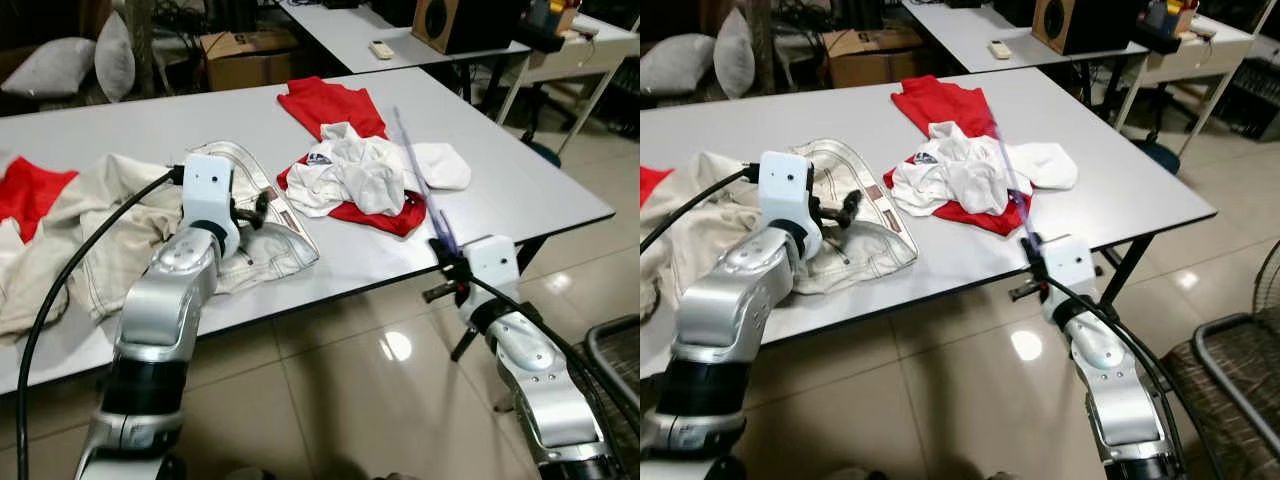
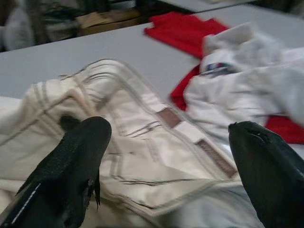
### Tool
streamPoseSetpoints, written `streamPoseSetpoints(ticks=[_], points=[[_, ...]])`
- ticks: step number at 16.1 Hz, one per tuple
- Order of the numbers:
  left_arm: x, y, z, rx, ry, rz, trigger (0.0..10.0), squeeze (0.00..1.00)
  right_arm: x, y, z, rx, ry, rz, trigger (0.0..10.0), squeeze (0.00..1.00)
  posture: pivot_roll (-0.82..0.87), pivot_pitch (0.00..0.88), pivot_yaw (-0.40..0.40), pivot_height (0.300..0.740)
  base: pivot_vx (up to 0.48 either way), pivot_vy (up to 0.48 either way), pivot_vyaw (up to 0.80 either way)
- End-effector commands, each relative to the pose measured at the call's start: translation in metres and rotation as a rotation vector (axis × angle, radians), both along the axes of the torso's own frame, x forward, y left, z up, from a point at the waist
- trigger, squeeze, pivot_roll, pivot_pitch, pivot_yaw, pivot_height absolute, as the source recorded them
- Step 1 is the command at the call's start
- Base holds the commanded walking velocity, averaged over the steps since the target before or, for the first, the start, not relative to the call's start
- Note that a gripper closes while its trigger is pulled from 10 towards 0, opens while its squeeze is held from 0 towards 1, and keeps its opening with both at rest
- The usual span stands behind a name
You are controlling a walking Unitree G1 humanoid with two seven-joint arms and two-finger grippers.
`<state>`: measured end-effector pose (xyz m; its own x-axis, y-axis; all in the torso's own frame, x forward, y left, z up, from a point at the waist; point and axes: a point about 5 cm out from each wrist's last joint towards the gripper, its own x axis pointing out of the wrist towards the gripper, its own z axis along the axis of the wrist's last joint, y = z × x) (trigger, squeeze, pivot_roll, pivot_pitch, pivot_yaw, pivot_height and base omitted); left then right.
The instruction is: Hang hanger
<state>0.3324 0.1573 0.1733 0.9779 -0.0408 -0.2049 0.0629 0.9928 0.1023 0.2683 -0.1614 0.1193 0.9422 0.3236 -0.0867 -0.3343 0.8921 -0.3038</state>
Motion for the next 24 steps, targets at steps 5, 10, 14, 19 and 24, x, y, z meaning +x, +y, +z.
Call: streamPoseSetpoints(ticks=[5,10,14,19,24], points=[[0.018,0.019,-0.022,0.036,0.075,0.128,10.0,0.91,-0.010,0.019,0.009,0.086,0.110,0.181,10.0,0.00,-0.05,0.000,0.088,0.740,0.000,0.000,0.00],[0.042,0.008,-0.016,-0.011,0.023,0.113,10.0,0.00,-0.010,0.020,0.006,0.084,0.156,0.182,10.0,0.00,-0.05,0.000,0.082,0.740,0.000,0.000,0.00],[0.057,0.021,-0.013,0.081,0.018,0.205,10.0,0.00,-0.016,0.021,-0.005,0.030,0.216,0.194,10.0,0.00,-0.06,0.000,0.088,0.740,0.000,0.000,0.00],[0.056,0.039,-0.027,0.137,0.107,0.152,10.0,0.00,-0.018,0.023,-0.008,0.019,0.251,0.205,10.0,0.00,-0.05,0.000,0.089,0.740,0.000,0.000,0.00],[0.046,0.079,-0.032,0.163,0.209,0.070,0.0,0.00,-0.016,0.026,-0.011,0.015,0.274,0.224,10.0,0.00,-0.03,0.000,0.071,0.740,0.000,0.000,0.00]])
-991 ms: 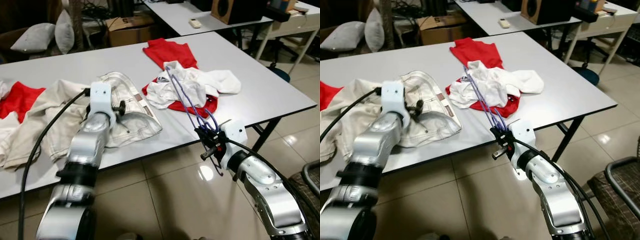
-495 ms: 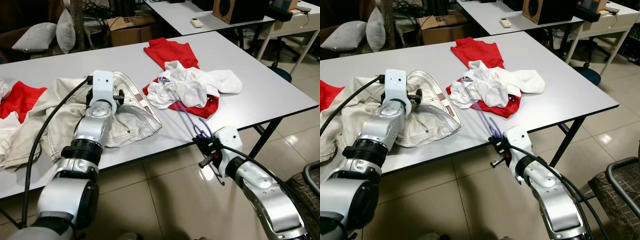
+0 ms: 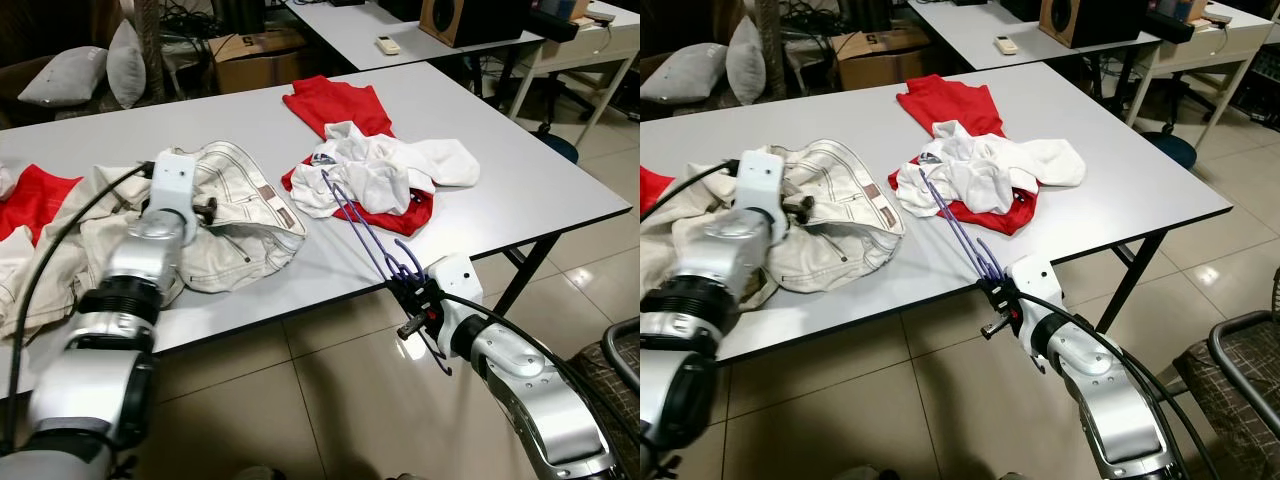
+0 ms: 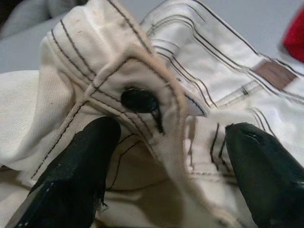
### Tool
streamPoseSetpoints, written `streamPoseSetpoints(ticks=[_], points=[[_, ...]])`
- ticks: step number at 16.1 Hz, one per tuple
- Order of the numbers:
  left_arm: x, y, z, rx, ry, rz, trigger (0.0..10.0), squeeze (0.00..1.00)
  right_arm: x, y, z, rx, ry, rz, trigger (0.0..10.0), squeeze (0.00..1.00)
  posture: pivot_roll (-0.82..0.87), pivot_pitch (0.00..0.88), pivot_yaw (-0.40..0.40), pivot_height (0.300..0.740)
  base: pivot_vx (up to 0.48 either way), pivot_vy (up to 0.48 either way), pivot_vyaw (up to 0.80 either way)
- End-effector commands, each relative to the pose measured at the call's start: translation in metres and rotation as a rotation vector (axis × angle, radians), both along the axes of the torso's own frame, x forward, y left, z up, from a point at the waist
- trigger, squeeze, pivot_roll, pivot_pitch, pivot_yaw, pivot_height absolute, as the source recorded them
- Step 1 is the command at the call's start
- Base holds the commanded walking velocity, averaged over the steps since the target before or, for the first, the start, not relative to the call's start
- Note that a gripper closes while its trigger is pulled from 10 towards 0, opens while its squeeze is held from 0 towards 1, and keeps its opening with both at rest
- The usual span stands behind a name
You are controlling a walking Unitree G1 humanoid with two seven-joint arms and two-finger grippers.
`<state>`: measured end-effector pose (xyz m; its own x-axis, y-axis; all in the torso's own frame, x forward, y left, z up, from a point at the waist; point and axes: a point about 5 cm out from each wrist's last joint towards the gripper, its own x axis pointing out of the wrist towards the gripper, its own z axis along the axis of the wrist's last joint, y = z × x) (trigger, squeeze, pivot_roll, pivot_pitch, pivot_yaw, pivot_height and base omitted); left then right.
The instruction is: Hang hanger
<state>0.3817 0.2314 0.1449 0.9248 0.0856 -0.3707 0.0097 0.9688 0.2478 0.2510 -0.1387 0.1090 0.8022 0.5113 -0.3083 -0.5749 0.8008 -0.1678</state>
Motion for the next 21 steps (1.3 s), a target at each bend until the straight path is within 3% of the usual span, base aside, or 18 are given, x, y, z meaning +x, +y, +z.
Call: streamPoseSetpoints(ticks=[1,2,4,7,10,14,15,16,18,20,21], points=[[-0.004,0.005,-0.003,0.010,0.043,-0.037,0.0,0.00,0.001,0.003,-0.002,-0.007,0.018,0.016,10.0,0.00,-0.03,0.000,0.071,0.740,0.000,0.000,0.00],[-0.006,0.007,-0.002,0.034,0.068,-0.118,0.0,0.00,0.002,0.003,-0.003,-0.012,0.023,0.017,10.0,0.00,-0.02,0.000,0.068,0.740,0.000,0.000,0.00],[-0.012,0.001,0.003,0.094,0.073,-0.401,0.0,0.00,0.002,0.003,-0.003,-0.015,0.026,0.020,10.0,0.00,-0.02,0.000,0.066,0.740,0.000,0.000,0.00],[-0.025,0.009,0.010,0.127,0.130,-0.634,0.0,0.00,0.001,0.003,-0.005,-0.019,0.041,0.029,10.0,0.00,-0.01,0.000,0.064,0.740,0.000,0.000,0.00],[-0.029,0.029,0.029,0.165,0.130,-0.683,0.0,0.00,-0.001,0.005,-0.010,-0.040,0.059,0.035,10.0,0.00,-0.01,0.000,0.064,0.740,0.000,0.000,0.00],[-0.026,0.046,0.075,0.107,-0.030,-0.633,0.0,0.00,0.003,-0.001,-0.012,-0.059,0.062,-0.009,10.0,0.00,-0.01,0.000,0.068,0.740,0.000,0.000,0.00],[-0.024,0.042,0.078,0.043,-0.057,-0.600,1.8,0.00,0.002,-0.001,-0.013,-0.063,0.066,-0.011,10.0,0.00,-0.01,0.000,0.072,0.740,0.000,0.000,0.00],[-0.023,0.038,0.078,0.000,-0.061,-0.577,10.0,0.00,0.002,0.000,-0.014,-0.065,0.066,-0.015,10.0,0.00,-0.01,0.000,0.074,0.740,0.000,0.000,0.00],[-0.030,0.021,0.067,-0.098,-0.011,-0.546,10.0,0.00,0.003,0.003,-0.015,-0.066,0.056,-0.037,10.0,0.00,-0.02,0.000,0.089,0.740,0.000,0.000,0.00],[-0.040,0.008,0.058,-0.112,-0.023,-0.508,10.0,1.00,0.009,0.005,-0.010,-0.018,0.024,-0.101,10.0,0.00,-0.03,0.000,0.095,0.740,0.000,0.000,0.00],[-0.043,0.006,0.052,-0.096,-0.023,-0.459,10.0,1.00,0.015,0.009,-0.003,0.055,0.002,-0.111,10.0,0.00,-0.03,0.000,0.096,0.740,0.000,0.000,0.00]])
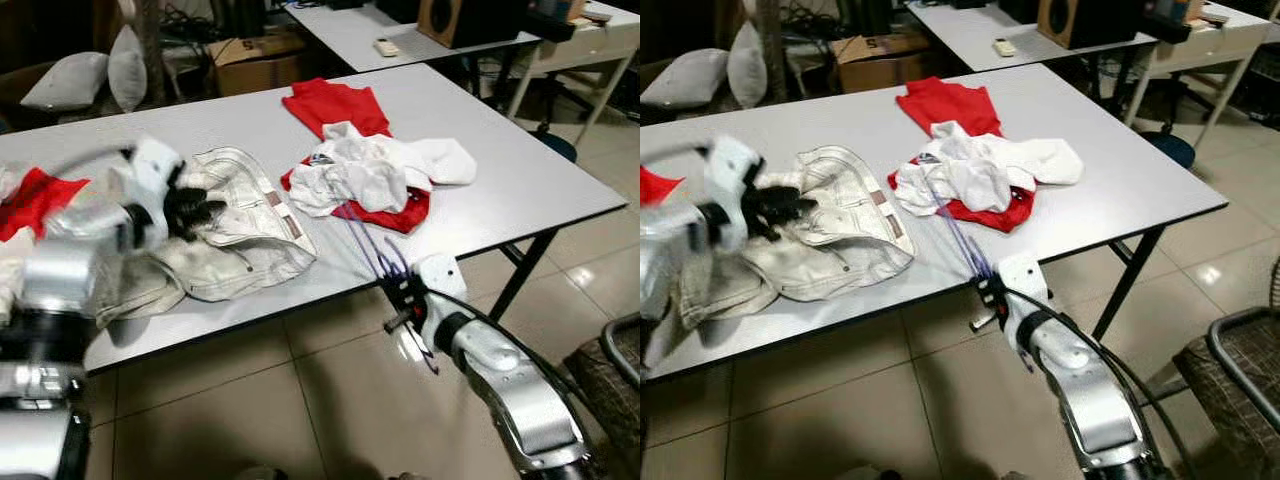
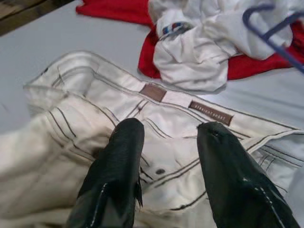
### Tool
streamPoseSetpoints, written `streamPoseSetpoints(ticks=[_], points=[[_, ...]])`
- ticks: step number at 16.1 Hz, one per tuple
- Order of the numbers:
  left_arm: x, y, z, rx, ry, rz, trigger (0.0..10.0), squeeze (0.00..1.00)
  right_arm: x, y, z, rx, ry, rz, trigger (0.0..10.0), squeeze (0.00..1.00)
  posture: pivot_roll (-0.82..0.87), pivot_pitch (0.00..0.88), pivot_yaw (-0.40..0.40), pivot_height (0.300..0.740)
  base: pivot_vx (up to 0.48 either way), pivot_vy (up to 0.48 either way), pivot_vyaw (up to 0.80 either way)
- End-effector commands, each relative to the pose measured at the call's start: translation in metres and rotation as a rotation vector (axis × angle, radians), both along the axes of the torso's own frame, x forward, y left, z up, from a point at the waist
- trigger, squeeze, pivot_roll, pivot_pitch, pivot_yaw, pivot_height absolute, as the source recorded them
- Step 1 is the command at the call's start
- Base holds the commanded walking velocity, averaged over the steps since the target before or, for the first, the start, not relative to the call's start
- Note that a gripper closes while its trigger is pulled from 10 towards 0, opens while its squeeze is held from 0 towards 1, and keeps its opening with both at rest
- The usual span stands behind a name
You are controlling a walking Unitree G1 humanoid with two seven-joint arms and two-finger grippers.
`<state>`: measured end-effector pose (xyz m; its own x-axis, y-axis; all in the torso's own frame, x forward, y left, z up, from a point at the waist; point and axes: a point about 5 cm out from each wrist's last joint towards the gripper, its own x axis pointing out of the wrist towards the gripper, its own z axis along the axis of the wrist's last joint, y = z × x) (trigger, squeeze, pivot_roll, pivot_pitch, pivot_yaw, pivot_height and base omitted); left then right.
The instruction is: Hang hanger
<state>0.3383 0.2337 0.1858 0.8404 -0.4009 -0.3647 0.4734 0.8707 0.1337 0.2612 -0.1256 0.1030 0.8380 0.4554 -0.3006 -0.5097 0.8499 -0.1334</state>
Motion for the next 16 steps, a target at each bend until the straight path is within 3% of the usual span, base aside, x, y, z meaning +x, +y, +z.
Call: streamPoseSetpoints(ticks=[1,4,6,8,11,14,16], points=[[-0.001,0.007,0.010,0.067,-0.057,0.093,10.0,1.00,0.009,0.000,0.008,0.037,-0.024,0.001,10.0,0.00,-0.03,0.000,0.093,0.740,0.000,0.000,0.00],[-0.002,0.013,0.026,0.097,-0.104,0.222,10.0,1.00,0.015,0.005,0.000,-0.081,0.053,0.118,10.0,0.00,-0.02,0.000,0.082,0.740,0.000,0.000,0.00],[-0.008,0.015,0.026,0.146,-0.079,0.232,10.0,1.00,0.010,0.002,-0.020,-0.241,0.187,0.223,10.0,0.00,-0.01,0.000,0.075,0.740,0.000,0.000,0.00],[-0.022,0.015,0.013,0.235,0.029,0.175,10.0,1.00,0.009,0.010,-0.021,-0.215,0.233,0.275,10.0,0.00,0.00,0.000,0.069,0.740,0.000,0.000,0.00],[-0.051,0.021,-0.004,0.422,0.208,-0.005,10.0,1.00,-0.004,0.035,-0.012,-0.108,0.248,0.475,10.0,0.00,0.00,0.000,0.066,0.740,0.000,0.000,0.00],[-0.066,0.026,-0.010,0.460,0.309,-0.097,10.0,1.00,-0.012,0.035,-0.011,-0.097,0.272,0.538,10.0,0.00,0.01,0.000,0.067,0.740,0.000,0.000,0.00],[-0.066,0.029,-0.024,0.515,0.348,-0.089,10.0,1.00,-0.016,0.034,-0.012,-0.082,0.289,0.554,10.0,0.00,0.01,0.000,0.067,0.740,0.000,0.000,0.00]])
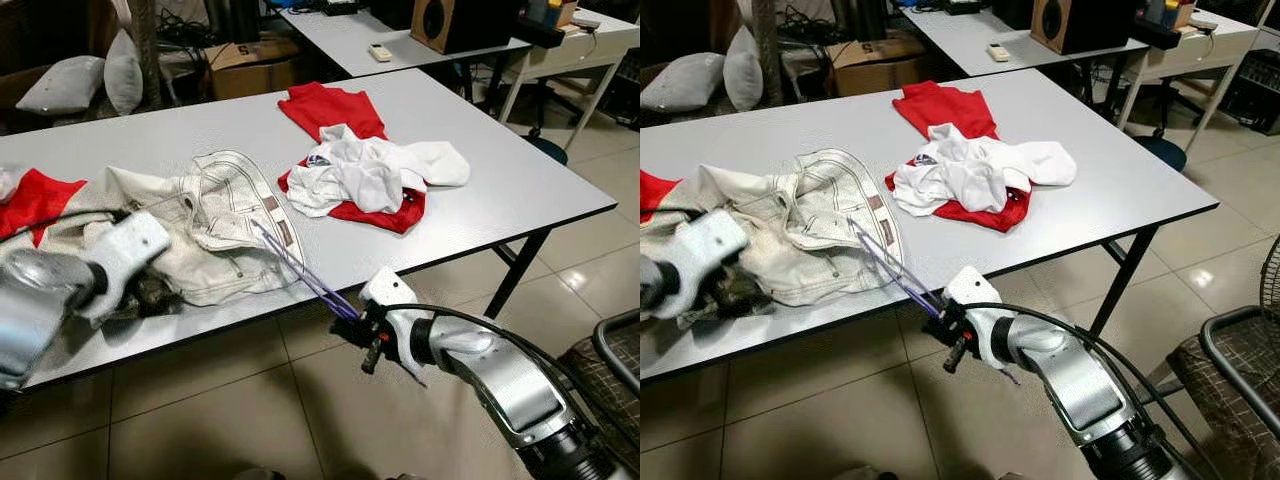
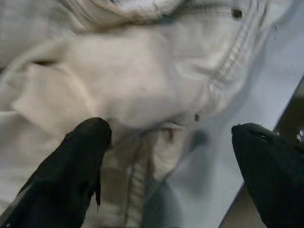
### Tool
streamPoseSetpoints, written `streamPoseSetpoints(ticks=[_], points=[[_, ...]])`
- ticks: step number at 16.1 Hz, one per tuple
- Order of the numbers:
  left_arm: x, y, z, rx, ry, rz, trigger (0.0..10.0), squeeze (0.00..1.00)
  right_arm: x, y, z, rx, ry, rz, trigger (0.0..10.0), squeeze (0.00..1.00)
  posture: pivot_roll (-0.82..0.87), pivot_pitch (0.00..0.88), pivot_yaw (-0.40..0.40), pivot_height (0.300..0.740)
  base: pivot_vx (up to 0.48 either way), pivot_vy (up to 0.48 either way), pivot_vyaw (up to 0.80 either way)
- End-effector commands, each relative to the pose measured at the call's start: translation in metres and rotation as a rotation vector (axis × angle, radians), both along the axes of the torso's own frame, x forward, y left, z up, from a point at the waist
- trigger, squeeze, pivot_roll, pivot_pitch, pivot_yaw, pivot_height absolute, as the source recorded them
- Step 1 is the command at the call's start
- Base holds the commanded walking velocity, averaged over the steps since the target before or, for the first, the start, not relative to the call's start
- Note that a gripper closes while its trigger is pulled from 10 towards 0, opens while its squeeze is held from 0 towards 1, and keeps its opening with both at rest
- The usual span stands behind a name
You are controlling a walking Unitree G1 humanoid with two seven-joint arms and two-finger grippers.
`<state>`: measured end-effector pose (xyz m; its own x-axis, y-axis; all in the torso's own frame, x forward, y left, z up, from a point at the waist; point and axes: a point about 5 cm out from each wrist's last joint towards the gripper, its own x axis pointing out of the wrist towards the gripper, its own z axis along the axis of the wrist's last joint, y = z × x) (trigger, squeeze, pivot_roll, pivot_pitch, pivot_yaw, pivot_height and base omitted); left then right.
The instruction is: Hang hanger
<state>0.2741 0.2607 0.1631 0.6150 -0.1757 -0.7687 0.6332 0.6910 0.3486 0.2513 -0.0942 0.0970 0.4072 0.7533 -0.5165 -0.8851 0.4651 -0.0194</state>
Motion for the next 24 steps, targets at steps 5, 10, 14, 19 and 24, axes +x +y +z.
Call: streamPoseSetpoints(ticks=[5,10,14,19,24], points=[[0.033,0.013,-0.029,0.116,-0.150,0.140,10.0,1.00,-0.018,0.005,-0.007,0.037,0.085,0.061,10.0,0.00,0.00,0.000,0.079,0.740,0.000,0.000,0.00],[0.057,0.037,0.008,0.185,-0.362,0.187,10.0,1.00,-0.024,0.007,-0.005,0.067,0.093,0.058,10.0,0.00,-0.01,0.000,0.090,0.740,0.000,0.000,0.00],[0.045,0.028,0.054,-0.036,-0.312,0.112,10.0,1.00,-0.016,0.000,0.000,0.085,0.018,-0.038,10.0,0.00,0.00,0.000,0.072,0.740,0.000,0.000,0.00],[0.056,-0.010,0.084,-0.395,-0.465,0.105,10.0,1.00,-0.008,-0.029,0.013,0.107,-0.088,-0.233,10.0,0.00,0.02,0.000,0.051,0.740,0.000,0.000,0.00],[0.090,-0.054,0.037,-0.451,-0.626,0.324,10.0,1.00,0.006,-0.068,0.028,0.135,-0.298,-0.661,10.0,0.00,-0.02,0.007,0.072,0.740,0.000,0.000,0.00]])
